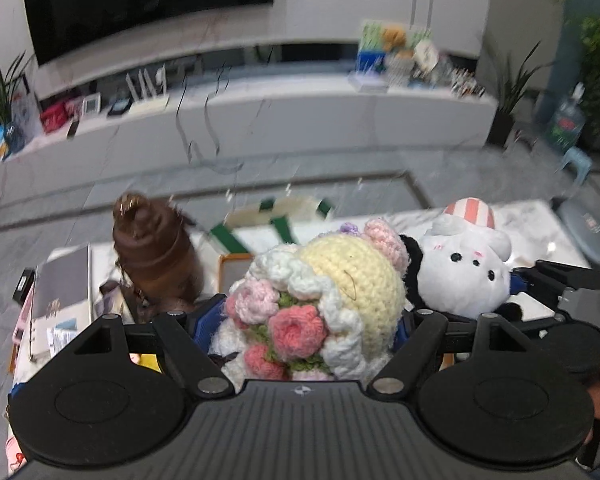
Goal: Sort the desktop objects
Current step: 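Carry crocheted bunny with left tool while right tool carries plush toward orange box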
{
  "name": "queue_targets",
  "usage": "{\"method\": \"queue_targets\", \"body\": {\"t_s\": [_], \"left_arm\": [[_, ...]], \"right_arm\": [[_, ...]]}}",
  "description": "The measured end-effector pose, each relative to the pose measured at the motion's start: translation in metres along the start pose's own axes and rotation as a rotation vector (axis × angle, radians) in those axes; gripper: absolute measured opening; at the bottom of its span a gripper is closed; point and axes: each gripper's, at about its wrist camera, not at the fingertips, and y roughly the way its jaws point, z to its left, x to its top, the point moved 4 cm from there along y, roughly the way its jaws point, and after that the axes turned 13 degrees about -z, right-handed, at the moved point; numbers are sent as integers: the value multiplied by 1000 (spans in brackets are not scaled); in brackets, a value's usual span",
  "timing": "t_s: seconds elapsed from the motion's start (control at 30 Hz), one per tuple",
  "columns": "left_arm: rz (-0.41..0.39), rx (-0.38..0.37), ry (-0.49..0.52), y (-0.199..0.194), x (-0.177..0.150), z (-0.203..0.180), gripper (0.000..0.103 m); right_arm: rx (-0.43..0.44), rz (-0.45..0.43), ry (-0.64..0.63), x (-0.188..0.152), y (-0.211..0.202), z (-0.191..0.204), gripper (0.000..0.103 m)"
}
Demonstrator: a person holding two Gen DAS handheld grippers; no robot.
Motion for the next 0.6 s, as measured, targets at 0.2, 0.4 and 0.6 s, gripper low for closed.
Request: {"method": "queue_targets", "body": {"t_s": [0.2, 0.4, 0.6], "left_arm": [[120, 52, 82, 55, -10, 0, 91], [242, 116, 265, 98, -26, -12, 91], [309, 153, 458, 123, -33, -39, 91]], "right_arm": [[-5, 91, -47, -26, 41, 12, 77], [3, 153, -234, -48, 71, 32, 77], [64, 228, -293, -71, 92, 28, 77]]}}
